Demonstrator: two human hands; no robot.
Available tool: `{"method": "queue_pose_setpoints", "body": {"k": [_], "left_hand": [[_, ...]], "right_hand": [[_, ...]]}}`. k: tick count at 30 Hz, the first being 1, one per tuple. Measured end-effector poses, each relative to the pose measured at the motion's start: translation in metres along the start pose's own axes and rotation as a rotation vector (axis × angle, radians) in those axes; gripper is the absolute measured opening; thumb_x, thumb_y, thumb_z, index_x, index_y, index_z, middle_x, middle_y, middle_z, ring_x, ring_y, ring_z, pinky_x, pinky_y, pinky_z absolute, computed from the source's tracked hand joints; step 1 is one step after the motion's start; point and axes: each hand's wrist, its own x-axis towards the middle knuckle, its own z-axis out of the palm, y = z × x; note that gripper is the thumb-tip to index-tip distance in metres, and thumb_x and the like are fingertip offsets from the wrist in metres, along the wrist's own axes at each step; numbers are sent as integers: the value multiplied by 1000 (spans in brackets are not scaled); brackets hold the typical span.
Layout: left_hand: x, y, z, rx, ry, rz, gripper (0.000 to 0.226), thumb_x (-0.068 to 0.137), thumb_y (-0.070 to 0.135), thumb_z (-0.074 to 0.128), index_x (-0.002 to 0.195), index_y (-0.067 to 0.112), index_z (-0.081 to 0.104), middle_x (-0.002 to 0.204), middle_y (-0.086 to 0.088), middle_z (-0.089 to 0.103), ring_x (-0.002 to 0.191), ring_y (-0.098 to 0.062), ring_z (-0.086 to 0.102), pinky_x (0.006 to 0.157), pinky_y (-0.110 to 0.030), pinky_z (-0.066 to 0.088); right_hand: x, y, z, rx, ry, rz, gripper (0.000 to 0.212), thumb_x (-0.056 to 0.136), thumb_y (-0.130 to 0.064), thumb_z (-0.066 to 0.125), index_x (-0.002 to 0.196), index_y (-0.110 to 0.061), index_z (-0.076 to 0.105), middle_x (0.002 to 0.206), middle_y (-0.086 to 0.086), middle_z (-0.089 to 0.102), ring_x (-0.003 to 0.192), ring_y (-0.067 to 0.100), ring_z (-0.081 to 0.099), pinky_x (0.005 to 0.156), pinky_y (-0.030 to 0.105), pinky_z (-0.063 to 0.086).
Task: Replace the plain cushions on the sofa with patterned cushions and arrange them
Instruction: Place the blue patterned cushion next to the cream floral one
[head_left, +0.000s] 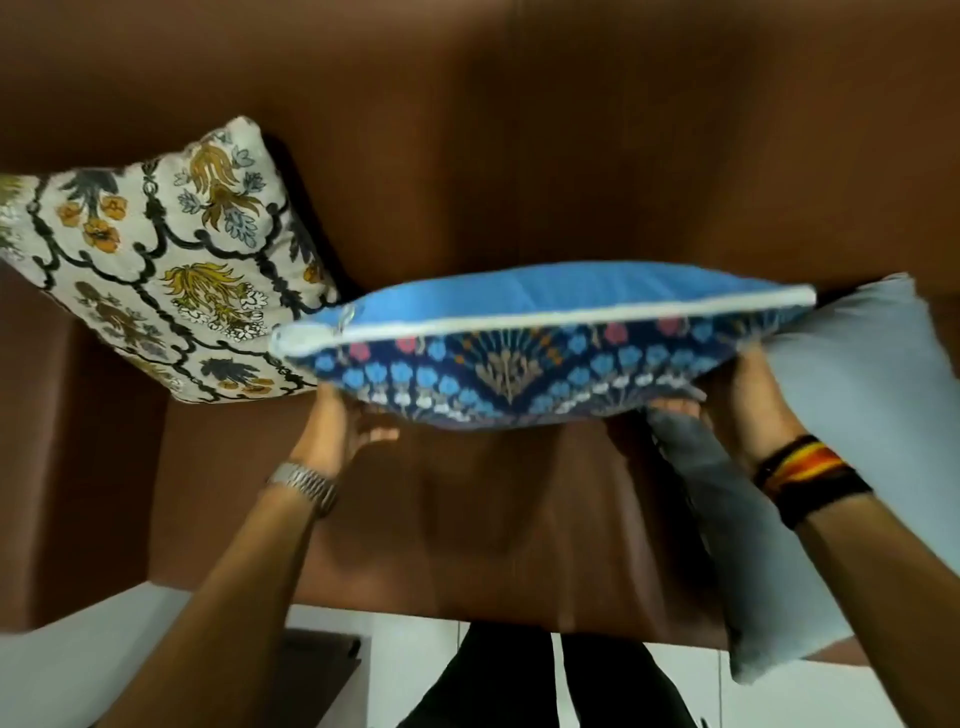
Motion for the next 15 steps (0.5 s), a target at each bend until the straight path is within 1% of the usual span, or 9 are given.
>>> {"method": "queue_pose_setpoints", "body": {"k": [1,2,4,5,7,10,11,13,15], "left_hand": [[11,5,9,-42,26,13,65,106,61,13,136,20,53,146,-19,57,125,-37,60,81,-42,60],[20,15,20,-76,45,30,74,104,63,6,149,20,46,155,-16,51,133,-34,56,96,-47,55],[35,39,46,-97,60,87,81,100,69,5,162,22,28,165,-5,37,145,-23,44,117,-48,40],[43,50,59,-99,72,100,83,98,72,10,164,22,23,169,-3,30,151,-21,36,122,-48,33],[56,64,76,-49,116,142,84,98,74,19,164,23,22,172,0,24,155,-20,27,126,-43,25],[67,62,80,-7,186,267,75,103,66,24,164,23,19,172,2,22,151,-10,27,118,-27,24],[69,55,78,0,184,260,77,102,67,24,165,23,16,173,1,18,153,-13,24,121,-29,21],[67,37,79,36,154,205,82,98,73,22,165,28,8,175,1,12,158,-22,20,127,-44,20],[56,14,85,18,179,235,80,99,71,26,165,31,5,175,2,12,158,-24,21,126,-49,24]], "right_hand": [[2,-8,14,-41,34,-25,55,108,-66,26,128,-38,69,116,-12,84,112,18,79,84,47,69],[5,-15,28,-100,71,-47,63,103,-74,24,135,-41,66,128,-11,80,122,18,75,99,52,64],[10,-28,50,-199,132,-71,92,88,-94,20,156,-41,51,162,-4,57,148,24,55,125,55,42],[11,-32,59,-247,172,-81,102,83,-98,17,162,-37,44,169,-2,48,155,25,47,129,53,34],[11,-35,71,-322,245,-122,106,83,-96,14,165,-32,39,174,1,40,159,29,40,132,53,28],[9,-31,74,-477,281,-141,108,86,-93,13,168,-26,32,177,5,32,162,33,32,133,55,23],[10,-29,71,-493,265,-138,104,90,-90,15,169,-25,31,177,6,32,162,33,33,133,55,24],[18,-28,61,-461,218,-111,95,96,-85,19,169,-24,30,176,8,35,160,34,37,131,56,28],[25,-26,51,-450,180,-108,88,100,-79,26,168,-23,33,173,8,39,158,33,41,130,55,32]]}}
